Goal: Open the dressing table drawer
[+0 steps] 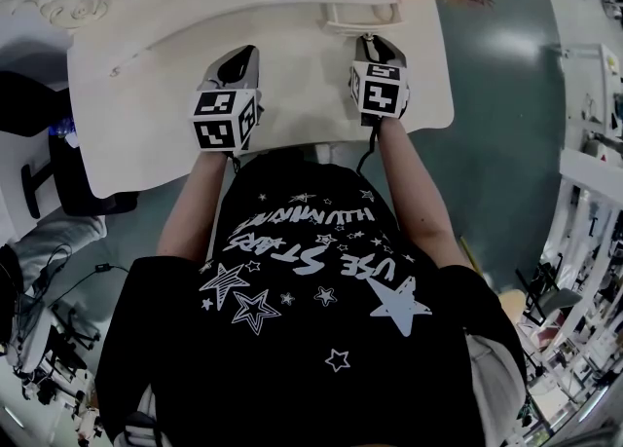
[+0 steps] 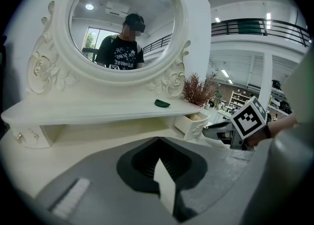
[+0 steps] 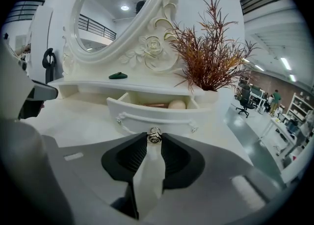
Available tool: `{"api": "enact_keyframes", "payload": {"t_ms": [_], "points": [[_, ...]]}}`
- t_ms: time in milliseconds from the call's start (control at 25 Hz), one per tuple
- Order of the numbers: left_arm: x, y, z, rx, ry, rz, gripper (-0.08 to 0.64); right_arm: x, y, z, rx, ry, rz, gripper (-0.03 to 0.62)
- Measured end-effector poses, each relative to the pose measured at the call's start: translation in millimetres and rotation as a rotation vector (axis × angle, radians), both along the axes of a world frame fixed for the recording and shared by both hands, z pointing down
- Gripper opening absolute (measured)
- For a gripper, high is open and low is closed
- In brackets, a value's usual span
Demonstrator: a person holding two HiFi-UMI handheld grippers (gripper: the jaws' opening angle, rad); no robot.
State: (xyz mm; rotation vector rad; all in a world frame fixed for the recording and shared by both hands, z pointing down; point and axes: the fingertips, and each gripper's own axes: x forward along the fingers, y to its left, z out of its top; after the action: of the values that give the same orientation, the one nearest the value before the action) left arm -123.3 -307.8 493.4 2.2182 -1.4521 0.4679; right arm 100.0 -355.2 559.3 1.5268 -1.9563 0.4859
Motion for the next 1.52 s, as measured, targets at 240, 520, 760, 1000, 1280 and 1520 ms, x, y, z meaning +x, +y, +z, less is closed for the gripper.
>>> {"api": "enact_keyframes", "payload": {"t_ms": [240, 520, 760, 1000, 1280, 1520], "points": [[3.6, 4.8, 0.1, -0.004, 0.001, -0.001, 0.0, 0.7, 5.6, 0.8, -0.003, -0.005, 0.005, 0.121], [4.7, 5.6, 0.1, -0.004, 0.007, -0.001, 0.0, -0.4, 8.8, 1.0, -0.003, -0.002, 0.003, 0.122], [6.7, 8.1, 0.2, -0.004, 0.008, 0.0, 0.0, 0.9, 12.9, 0.5, 0.001, -0.002, 0.002, 0.122], [9.2, 12.4, 1.4, -0.006, 0.007, 0.0, 0.0, 2.0, 15.0, 0.8, 0.012, -0.006, -0.001, 0.123], [5.9, 15.6, 1.4, 0.001, -0.001, -0.014, 0.0, -2.6, 12.6, 2.6, 0.016, -0.033, -0.009, 0.18], [9.8, 33.1, -10.6, 0.022, -0.016, -0.034, 0.0, 1.6, 21.0, -15.9, 0.048, -0.04, -0.034, 0.227]]}}
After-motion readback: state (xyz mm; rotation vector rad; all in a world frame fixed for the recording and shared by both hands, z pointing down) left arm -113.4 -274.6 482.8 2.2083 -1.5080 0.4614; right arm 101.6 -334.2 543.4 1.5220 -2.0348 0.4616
